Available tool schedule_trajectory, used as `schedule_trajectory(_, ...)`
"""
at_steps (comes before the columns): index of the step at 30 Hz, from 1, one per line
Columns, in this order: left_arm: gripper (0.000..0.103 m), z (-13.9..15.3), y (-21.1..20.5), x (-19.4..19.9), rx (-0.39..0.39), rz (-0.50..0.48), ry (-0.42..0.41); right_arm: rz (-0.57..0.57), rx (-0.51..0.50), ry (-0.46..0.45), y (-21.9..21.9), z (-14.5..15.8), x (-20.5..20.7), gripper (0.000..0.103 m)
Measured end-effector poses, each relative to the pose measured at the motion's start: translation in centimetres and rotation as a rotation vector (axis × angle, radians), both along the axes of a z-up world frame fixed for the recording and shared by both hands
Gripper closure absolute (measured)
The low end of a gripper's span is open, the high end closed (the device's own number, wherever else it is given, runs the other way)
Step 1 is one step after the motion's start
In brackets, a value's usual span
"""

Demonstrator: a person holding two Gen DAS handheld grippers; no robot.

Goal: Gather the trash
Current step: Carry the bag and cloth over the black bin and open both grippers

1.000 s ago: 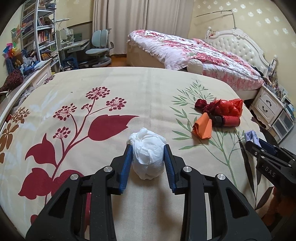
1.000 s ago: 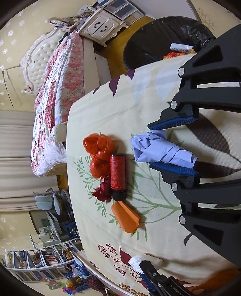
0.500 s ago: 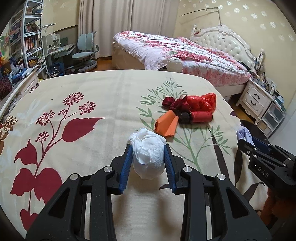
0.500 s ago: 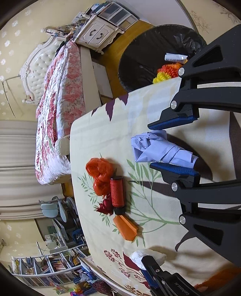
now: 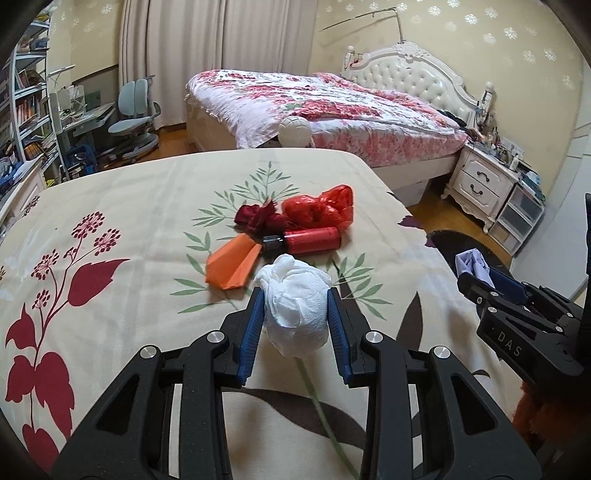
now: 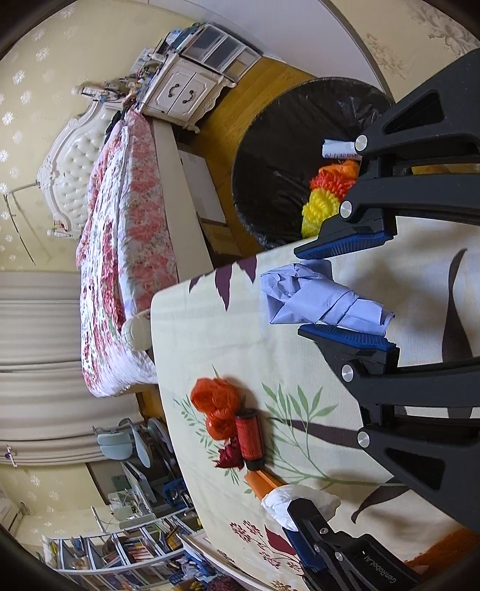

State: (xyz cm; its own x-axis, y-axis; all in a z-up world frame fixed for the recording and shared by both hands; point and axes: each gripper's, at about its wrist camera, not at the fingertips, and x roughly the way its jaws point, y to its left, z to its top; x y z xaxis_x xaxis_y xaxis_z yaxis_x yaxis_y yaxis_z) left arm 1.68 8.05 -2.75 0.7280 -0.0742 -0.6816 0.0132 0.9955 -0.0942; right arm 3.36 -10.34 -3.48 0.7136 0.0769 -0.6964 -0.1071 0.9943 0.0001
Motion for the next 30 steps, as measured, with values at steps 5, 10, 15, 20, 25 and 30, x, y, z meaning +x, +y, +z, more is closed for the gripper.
schedule_trajectory(5,0.070,0.2,-2.4,0.6,0.004,-0.045,-0.005,-0.035,0.006,-0.010,-1.8,0.2,-0.1,0.066)
schedule_trajectory(10,0.070,0.2,-5.1,1.1,0.013,-0.093,-0.007,-0.072,0.011,-0.017,-3.6,0.4,-0.2,0.066)
schedule_trajectory(15,0.070,0.1,-7.5,1.7,0.023,-0.138,-0.007,-0.109,0.020,-0.022,-5.4,0.3,-0.1,0.066)
schedule_trajectory(20,0.070,0.0,-9.9,2.3,0.034,-0.178,-0.009,-0.147,0.029,-0.026,-7.4,0.3,0.0,0.066)
schedule_trajectory(25,0.070,0.0,-12.2,3.1,0.042,-0.213,-0.014,-0.187,0.039,-0.028,-9.4,0.2,0.3,0.066)
schedule_trajectory(30,0.070,-0.3,-14.3,4.1,0.045,-0.240,-0.017,-0.222,0.043,-0.030,-11.1,0.1,0.7,0.066)
